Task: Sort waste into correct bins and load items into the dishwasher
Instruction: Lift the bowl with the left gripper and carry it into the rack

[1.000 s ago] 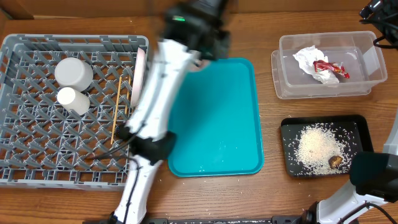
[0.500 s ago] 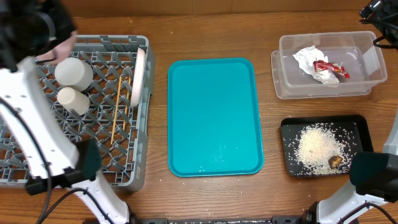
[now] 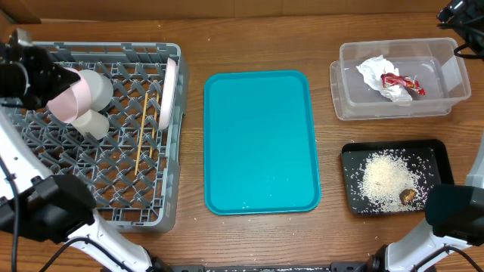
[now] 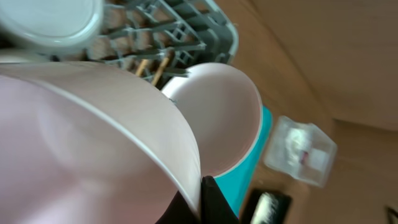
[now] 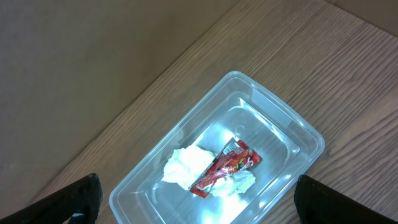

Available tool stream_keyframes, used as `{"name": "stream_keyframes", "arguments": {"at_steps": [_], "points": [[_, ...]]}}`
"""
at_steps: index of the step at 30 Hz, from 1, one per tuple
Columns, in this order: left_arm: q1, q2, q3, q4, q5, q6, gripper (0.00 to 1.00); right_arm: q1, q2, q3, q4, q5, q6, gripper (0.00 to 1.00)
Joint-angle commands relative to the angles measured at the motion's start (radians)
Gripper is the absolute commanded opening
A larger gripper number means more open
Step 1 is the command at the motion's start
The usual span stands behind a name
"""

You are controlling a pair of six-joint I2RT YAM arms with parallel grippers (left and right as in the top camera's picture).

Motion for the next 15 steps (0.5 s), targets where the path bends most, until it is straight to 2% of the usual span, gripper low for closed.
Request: {"name": "stream_keyframes", "arguments": {"at_steps": [1, 6, 10, 15], "points": [[0.068, -0.016, -0.072, -0.002, 0.205, 0.161, 0.04, -0.001, -0.008, -0.003, 0.002, 0.002, 0.002, 1.0], [0.175, -0.016, -0.259, -0.002, 0.27, 0.266, 0.04, -0.001, -0.008, -0.003, 0.002, 0.002, 0.002, 1.0], [0.251, -0.016, -0.427, -0.002, 0.471, 0.46, 0.04, -0.001, -0.008, -0.003, 0.002, 0.002, 0.002, 1.0], [0.31, -0.016, -0.575, -0.002, 0.551, 0.644, 0.04, -0.001, -0.008, -0.003, 0.002, 0.002, 0.002, 1.0]]}}
